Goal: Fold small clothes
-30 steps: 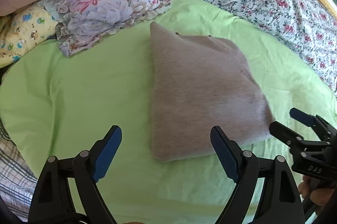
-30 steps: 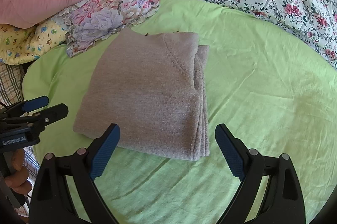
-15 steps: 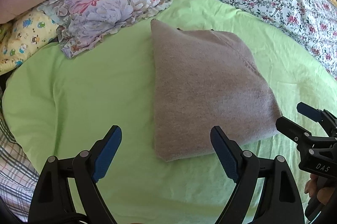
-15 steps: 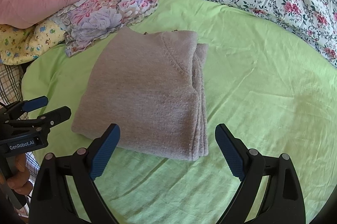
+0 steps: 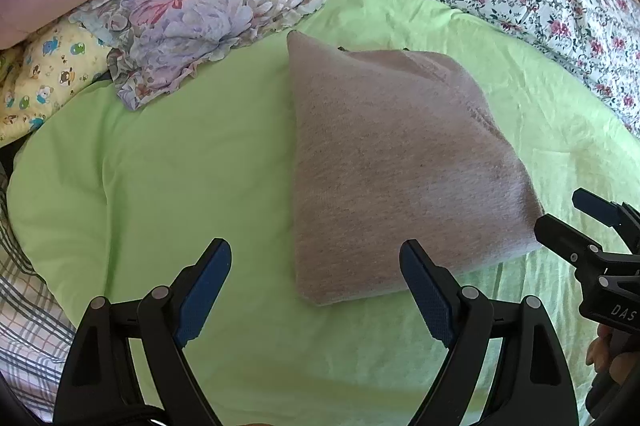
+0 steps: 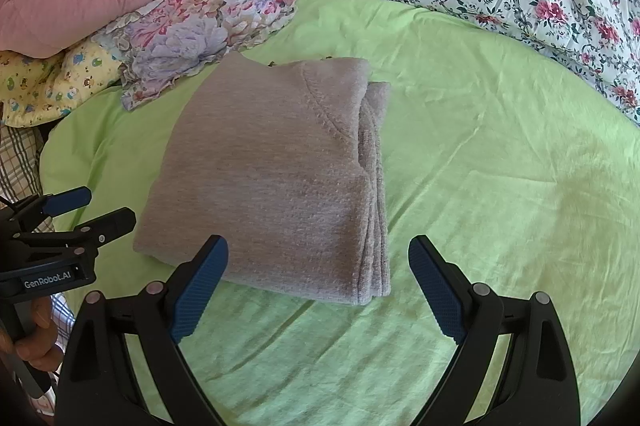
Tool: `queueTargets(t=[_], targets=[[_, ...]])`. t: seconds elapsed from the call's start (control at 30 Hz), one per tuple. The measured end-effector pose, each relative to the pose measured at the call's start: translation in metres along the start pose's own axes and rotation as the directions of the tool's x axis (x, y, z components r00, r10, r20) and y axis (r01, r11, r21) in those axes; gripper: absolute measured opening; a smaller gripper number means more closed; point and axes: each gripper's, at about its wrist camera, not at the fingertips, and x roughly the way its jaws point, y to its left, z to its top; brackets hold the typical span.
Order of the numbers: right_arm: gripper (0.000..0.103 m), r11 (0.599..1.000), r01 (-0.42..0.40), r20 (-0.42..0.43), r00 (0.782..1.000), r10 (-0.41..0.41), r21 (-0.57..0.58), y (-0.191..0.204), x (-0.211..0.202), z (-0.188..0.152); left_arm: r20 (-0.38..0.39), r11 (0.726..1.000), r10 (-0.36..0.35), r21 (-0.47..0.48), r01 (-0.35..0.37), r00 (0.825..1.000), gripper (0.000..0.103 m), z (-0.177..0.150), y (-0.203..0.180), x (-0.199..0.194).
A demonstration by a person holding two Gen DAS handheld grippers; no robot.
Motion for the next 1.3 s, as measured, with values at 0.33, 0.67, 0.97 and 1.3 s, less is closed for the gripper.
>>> queueTargets(t=[0.33,0.67,0.97,1.3], targets=[[0.092,1.000,-0.002,-0.001,1.000,0.002,0.007,0.0001,0.0006,0.0002,-0.008,1.000,0.001,0.021,-0.001,1.000,0.087,0.0007,-0.0023,0.0028],[0.092,1.000,-0.005,-0.004,1.000,0.005,0.006,0.0024,0.0021,0.0017,-0.012,1.000,0.000,0.023,0.000,1.000,0.087,0.0008,-0.0026,0.0030],[0.092,1.000,-0.001,-0.007,1.000,0.001,0.009,0.0046,0.0030,0.0016,-0.015,1.000,0.000,0.023,0.000,1.000,0.087,0.0012,-0.0037,0.0036],[0.092,1.000,0.004,-0.009,1.000,-0.004,0.027,0.0012,0.0047,0.0027,-0.013,1.000,0.009,0.023,-0.009,1.000,0.087,0.0042,-0.0032,0.0076]])
